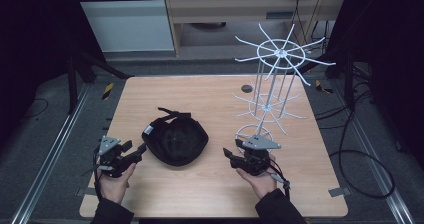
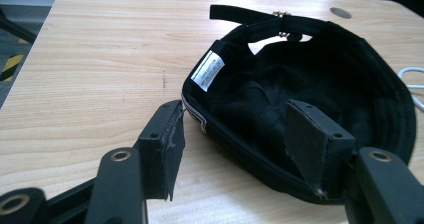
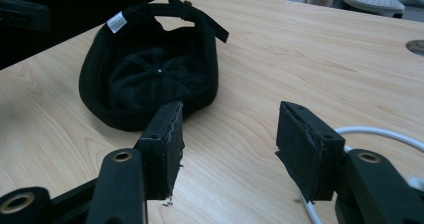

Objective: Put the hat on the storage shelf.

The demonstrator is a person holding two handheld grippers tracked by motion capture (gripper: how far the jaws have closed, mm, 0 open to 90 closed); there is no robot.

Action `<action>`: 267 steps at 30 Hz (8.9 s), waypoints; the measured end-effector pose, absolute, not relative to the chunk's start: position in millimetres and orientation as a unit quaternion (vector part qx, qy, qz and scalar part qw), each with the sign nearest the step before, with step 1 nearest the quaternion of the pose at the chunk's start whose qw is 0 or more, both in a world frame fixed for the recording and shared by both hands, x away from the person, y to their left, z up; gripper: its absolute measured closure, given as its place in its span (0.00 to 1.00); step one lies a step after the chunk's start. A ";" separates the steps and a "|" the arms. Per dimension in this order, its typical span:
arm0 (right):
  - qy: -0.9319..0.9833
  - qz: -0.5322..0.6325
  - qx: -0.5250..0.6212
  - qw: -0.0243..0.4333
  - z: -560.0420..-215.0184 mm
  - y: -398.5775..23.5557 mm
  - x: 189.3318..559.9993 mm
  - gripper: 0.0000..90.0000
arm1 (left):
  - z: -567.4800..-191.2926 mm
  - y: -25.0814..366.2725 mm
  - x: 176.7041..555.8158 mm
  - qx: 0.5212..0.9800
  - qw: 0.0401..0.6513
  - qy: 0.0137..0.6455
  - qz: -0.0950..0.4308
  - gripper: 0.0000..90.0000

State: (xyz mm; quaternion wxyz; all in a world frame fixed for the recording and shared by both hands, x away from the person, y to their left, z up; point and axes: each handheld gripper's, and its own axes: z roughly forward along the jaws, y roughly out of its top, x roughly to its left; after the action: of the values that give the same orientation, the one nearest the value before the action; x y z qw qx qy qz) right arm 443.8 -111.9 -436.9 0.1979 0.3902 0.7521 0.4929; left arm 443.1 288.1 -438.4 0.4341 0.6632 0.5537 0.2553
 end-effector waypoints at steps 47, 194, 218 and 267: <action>0.766 0.431 0.450 0.156 -483.0 -24.7 512.9 0.91 | -476.0 268.8 472.6 0.717 0.360 0.556 0.217 0.69; 0.789 0.546 0.237 0.151 -409.7 -24.5 441.0 0.63 | -408.4 241.9 445.5 0.689 0.532 0.462 0.168 0.88; 0.808 0.510 0.278 0.097 -432.2 1.9 462.1 0.99 | -415.1 276.7 422.6 0.707 0.514 0.449 0.185 0.88; 0.790 0.479 0.314 0.218 -421.4 -68.1 451.3 0.59 | -408.1 277.2 432.4 0.738 0.404 0.471 0.266 0.40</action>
State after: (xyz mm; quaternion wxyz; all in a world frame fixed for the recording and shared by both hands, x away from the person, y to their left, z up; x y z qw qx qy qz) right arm 451.3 -68.1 -421.4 0.2175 0.3142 0.7903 0.4790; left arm 432.4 277.2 -408.1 0.4037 0.7379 0.4713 0.2656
